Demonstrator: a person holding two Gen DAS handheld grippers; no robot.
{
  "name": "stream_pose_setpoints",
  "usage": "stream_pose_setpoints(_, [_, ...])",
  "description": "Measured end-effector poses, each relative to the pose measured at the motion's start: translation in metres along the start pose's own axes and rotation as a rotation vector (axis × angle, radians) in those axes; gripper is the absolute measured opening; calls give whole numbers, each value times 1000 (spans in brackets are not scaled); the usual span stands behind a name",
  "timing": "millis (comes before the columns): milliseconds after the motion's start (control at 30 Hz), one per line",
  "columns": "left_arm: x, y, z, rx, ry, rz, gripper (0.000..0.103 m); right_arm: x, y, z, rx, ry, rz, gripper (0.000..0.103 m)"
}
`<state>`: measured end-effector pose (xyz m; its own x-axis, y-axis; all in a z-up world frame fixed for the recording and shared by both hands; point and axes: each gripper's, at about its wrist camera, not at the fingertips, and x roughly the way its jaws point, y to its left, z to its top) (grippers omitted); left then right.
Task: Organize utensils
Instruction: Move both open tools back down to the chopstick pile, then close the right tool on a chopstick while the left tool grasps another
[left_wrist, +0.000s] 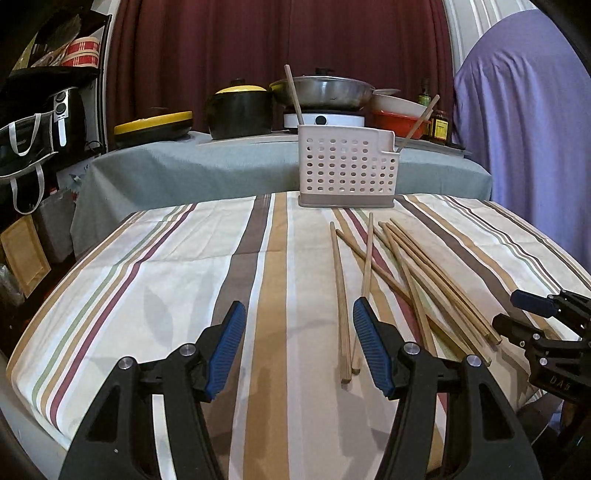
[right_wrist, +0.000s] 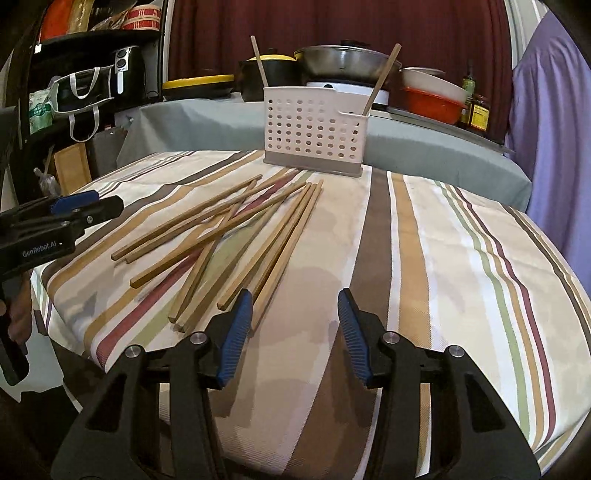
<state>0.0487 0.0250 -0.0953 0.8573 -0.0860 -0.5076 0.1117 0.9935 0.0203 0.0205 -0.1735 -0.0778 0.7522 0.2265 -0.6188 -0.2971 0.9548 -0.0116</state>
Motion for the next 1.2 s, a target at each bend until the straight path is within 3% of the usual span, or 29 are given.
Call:
stream_pose_setpoints(167, [0, -1, 1, 1, 0, -1, 60, 2, 2, -1, -15, 17, -8, 45])
stream_pose_setpoints(467, [0, -4, -3, 4, 6, -12, 60, 4, -2, -2, -4, 26, -13, 31])
stream_pose_setpoints(700, [1, -5, -9, 1, 23, -23, 60, 8, -1, -3, -8, 36, -9, 7])
stream_pose_setpoints(1200, [10, -5, -23, 16, 87, -44, 42, 8, -8, -3, 8, 37, -19, 6])
